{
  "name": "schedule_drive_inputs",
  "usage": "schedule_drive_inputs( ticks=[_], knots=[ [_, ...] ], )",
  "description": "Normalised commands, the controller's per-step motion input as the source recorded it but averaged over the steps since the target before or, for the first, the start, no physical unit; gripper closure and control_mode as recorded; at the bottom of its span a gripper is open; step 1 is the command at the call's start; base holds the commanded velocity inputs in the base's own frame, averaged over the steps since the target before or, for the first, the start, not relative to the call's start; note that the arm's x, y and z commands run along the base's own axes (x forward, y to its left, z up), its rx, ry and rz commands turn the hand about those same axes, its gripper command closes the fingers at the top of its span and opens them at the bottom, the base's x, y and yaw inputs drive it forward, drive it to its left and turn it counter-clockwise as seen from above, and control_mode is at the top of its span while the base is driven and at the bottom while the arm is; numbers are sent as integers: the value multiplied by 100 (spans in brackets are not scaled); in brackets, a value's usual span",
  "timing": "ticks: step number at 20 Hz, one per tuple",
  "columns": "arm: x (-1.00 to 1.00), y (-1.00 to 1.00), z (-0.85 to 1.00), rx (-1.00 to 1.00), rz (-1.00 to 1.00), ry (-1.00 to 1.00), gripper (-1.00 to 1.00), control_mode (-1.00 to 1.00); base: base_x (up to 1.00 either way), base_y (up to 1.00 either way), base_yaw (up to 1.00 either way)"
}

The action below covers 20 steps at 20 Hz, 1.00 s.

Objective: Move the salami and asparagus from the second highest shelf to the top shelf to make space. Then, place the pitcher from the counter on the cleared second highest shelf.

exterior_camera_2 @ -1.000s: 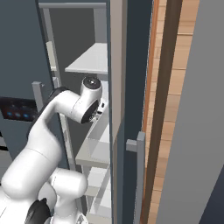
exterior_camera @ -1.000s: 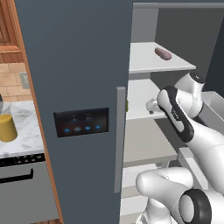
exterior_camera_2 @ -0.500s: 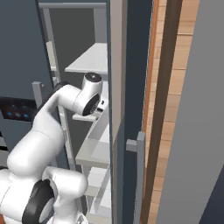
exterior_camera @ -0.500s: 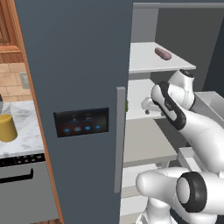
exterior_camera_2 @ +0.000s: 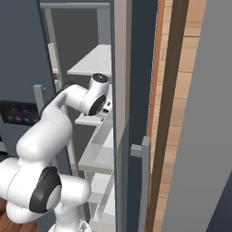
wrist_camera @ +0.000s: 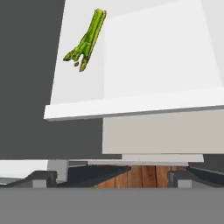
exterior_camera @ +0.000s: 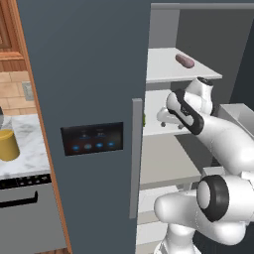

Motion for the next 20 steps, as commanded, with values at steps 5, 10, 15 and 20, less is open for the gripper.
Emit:
schedule_drive_inputs(
  ticks=[5,10,15,20],
  knots=[
    [23,3,-31,1,0,-1,-100,-100,0,0,0],
    [18,6,-26,2,0,-5,-100,-100,0,0,0],
    [19,2,-18,5,0,-3,-100,-100,0,0,0],
    [19,6,-15,7,0,-4,-100,-100,0,0,0]
  ],
)
